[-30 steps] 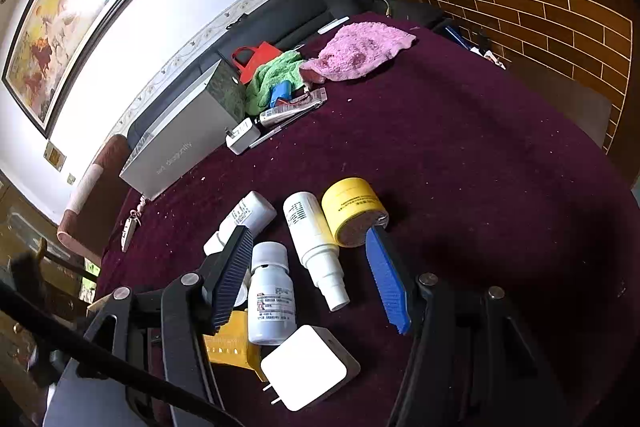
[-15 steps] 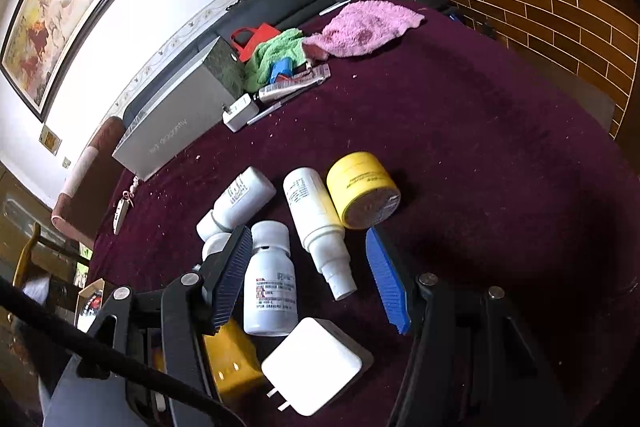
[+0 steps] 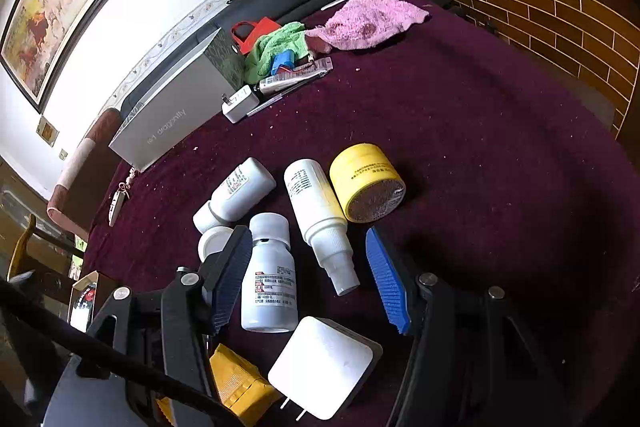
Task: Organize objects
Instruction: 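Return both tools to the markers and grasp a black marker with the left tool, then carry the marker into the box with the left tool while the right tool carries a green-capped marker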
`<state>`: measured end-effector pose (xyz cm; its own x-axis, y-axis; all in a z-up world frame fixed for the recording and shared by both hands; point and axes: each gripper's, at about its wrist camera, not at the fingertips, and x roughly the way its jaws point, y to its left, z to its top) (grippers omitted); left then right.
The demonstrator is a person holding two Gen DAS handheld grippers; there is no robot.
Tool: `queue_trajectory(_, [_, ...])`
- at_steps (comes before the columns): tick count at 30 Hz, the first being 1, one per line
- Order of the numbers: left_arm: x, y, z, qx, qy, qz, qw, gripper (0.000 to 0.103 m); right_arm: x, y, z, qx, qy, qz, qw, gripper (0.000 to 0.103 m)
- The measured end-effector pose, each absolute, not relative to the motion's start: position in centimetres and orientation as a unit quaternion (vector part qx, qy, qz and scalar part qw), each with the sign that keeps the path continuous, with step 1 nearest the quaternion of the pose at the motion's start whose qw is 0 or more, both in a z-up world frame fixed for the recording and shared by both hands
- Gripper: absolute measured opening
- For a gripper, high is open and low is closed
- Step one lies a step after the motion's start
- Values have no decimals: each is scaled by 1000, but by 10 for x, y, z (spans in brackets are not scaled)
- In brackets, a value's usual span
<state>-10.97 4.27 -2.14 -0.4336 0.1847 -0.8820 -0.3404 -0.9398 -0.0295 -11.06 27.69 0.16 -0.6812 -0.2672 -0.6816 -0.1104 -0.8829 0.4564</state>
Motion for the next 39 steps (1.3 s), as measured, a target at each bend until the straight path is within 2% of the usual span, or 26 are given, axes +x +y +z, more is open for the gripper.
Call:
queue_trajectory(3, [-104,40,-19,-506,93,845,149,26,-111,276,0,400,-240,-883,45,58])
queue_trajectory(11, [-98,67,-26,-455,181,864,113,24,-113,272,-1,404,-231,-884,45,58])
queue_trajectory(14, [-94,57,-25,-464,148,863,133,11,-111,274,1,397,-231,-887,45,58])
queue_trajectory(18, [-67,30,-6,-447,87,879,140,11,-107,271,8,381,-226,-895,56,58])
queue_trajectory(23, [-3,-29,39,-377,-37,913,155,11,-94,248,26,340,-179,-919,90,58])
queue_trajectory(27, [38,-59,63,-324,-66,929,168,11,-88,229,43,336,-181,-914,139,58])
queue_trajectory(31, [64,-81,79,-289,-72,938,176,12,-97,181,50,404,-169,-866,241,58])
queue_trajectory(36, [79,-121,79,-267,-113,940,182,12,-129,145,30,484,-103,-852,170,56])
queue_trajectory(39, [82,-142,73,-261,-129,941,173,12,-146,142,18,517,-98,-837,150,47])
